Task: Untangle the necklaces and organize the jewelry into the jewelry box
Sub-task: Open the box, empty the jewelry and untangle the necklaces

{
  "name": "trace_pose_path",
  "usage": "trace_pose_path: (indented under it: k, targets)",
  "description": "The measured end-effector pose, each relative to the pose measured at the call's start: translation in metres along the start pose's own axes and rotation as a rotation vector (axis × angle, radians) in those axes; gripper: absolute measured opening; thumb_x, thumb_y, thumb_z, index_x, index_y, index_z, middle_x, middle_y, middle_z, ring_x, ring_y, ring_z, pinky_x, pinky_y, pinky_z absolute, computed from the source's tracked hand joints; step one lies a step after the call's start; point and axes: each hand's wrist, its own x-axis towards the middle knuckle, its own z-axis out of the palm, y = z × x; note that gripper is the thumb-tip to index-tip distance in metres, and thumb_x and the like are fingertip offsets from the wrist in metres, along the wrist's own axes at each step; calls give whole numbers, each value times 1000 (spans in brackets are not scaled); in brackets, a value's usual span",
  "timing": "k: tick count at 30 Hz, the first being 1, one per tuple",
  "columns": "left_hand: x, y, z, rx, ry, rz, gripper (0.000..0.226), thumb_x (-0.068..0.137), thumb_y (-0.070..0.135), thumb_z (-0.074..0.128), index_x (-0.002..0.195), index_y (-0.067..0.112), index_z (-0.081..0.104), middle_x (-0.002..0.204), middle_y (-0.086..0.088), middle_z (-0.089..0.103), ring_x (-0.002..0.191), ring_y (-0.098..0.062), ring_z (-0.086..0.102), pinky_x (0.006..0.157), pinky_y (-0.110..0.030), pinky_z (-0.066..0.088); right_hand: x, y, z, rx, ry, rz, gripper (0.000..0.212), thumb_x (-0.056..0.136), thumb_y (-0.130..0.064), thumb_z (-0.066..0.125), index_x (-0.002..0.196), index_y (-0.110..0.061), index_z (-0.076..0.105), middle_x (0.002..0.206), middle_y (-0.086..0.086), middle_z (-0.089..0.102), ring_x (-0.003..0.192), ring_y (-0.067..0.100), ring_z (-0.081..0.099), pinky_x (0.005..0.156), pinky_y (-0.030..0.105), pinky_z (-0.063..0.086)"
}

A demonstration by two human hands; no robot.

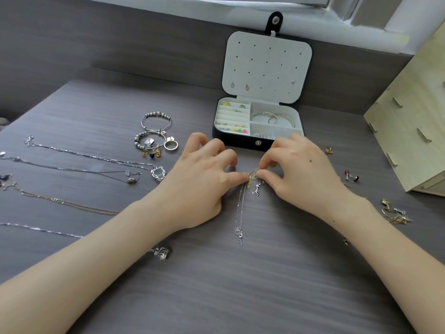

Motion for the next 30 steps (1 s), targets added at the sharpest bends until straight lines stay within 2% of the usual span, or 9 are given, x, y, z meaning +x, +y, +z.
trace_pose_path:
  k: [4, 8, 12, 16, 20, 23, 26, 30]
  targets:
    - [-2, -2, 1, 18, -4, 15, 59, 64, 13, 23, 96, 22, 71, 91, -4, 65, 83, -32, 57, 80, -42, 28, 1, -1, -1, 33, -89, 36, 10, 86, -24, 65, 80, -15, 68, 81, -4, 56, 80, 12, 36, 71, 26, 30]
    - [-5, -4, 1, 31, -15, 30, 61, 62, 13, 24, 101, 22, 71, 95, -3, 66, 84, -31, 58, 82, -42, 28, -1, -5, -5, 64, -152, 67, 10, 92, -26, 55, 83, -22, 58, 84, -11, 46, 85, 10, 36, 72, 23, 27]
    - [-8, -5, 0, 38, -17, 41, 63, 63, 12, 23, 103, 23, 71, 95, -4, 66, 84, -31, 58, 82, -41, 28, -3, -7, -15, 169, -110, 106, 13, 91, -21, 56, 80, -25, 50, 82, -11, 50, 86, 14, 45, 77, 27, 33]
    - [-9, -6, 0, 33, -18, 40, 63, 63, 12, 23, 104, 23, 70, 95, -4, 65, 86, -32, 59, 82, -42, 29, 2, -13, -31, 344, -54, 177, 18, 91, -18, 57, 75, -26, 52, 71, -17, 46, 70, 0, 43, 64, 14, 31]
    - [-11, -6, 0, 33, -18, 47, 63, 62, 11, 24, 105, 24, 69, 96, -2, 65, 87, -31, 58, 83, -42, 28, 20, -21, -39, 467, 13, 218, 18, 92, -18, 56, 75, -26, 52, 76, -13, 53, 71, 8, 50, 67, 23, 35]
    - [-12, -7, 0, 33, -23, 61, 63, 62, 10, 25, 106, 24, 68, 98, 0, 65, 88, -30, 58, 84, -42, 28, 37, -26, -42, 497, 114, 237, 13, 92, -16, 55, 80, -20, 55, 71, -15, 51, 65, 6, 49, 67, 25, 36]
    - [-13, -7, -1, 19, -31, 70, 63, 62, 10, 27, 106, 26, 69, 99, 1, 66, 90, -28, 59, 86, -41, 28, 54, -31, -42, 540, 194, 259, 11, 93, -16, 53, 82, -18, 54, 70, -15, 52, 71, 12, 57, 71, 31, 45]
    - [-14, -7, -1, 7, -47, 82, 64, 62, 10, 27, 108, 27, 69, 100, 0, 67, 90, -28, 60, 87, -41, 28, 67, -35, -33, 546, 181, 269, 9, 93, -16, 53, 84, -17, 54, 74, -10, 55, 76, 18, 59, 77, 38, 49]
